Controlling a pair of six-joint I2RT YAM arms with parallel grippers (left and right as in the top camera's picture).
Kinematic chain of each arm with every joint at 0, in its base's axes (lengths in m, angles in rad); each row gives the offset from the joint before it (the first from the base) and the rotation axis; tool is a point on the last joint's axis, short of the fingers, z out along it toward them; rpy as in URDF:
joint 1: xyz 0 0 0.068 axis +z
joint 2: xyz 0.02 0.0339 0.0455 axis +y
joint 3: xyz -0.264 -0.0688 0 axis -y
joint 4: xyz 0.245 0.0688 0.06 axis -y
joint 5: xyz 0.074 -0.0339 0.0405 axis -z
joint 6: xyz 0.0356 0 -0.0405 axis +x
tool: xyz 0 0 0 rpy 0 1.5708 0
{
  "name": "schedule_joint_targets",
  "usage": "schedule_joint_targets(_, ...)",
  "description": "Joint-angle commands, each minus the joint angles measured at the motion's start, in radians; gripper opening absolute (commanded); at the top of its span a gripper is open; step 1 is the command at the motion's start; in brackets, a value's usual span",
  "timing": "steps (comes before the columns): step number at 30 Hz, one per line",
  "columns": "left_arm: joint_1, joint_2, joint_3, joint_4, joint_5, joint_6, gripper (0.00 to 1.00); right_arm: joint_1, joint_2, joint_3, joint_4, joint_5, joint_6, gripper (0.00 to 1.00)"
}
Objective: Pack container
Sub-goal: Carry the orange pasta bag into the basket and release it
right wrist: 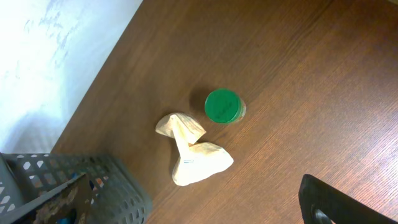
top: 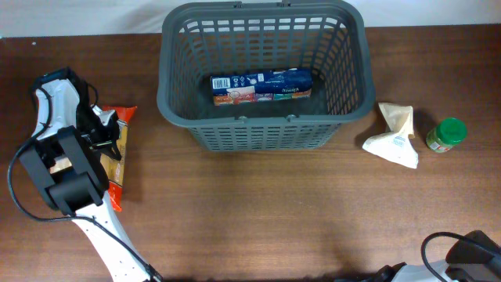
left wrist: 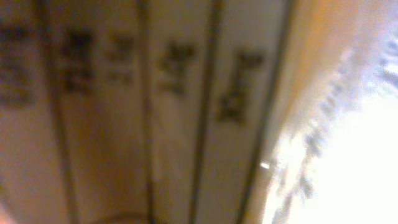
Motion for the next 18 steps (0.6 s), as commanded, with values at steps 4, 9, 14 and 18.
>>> schedule_joint_targets(4,-0.020,0.003,0.399,-0.176,0.150,0.005,0.02,-0.005,0.003,0.003,0.000,-0.002,-0.003,0.99)
schedule_joint_targets(9,-0.068,-0.100,0.768,-0.170,0.224,0.005,0.02,-0.005,0.003,0.003,0.000,-0.002,-0.003,0.99)
schedule_joint_targets(14,-0.203,-0.221,1.078,-0.043,0.224,0.158,0.02,-0.005,0.003,0.003,0.000,-0.002,-0.003,0.99)
schedule_joint_targets(18,-0.405,-0.282,1.161,0.069,0.224,0.494,0.01,-0.005,0.003,0.003,0.000,-0.002,-0.003,0.99)
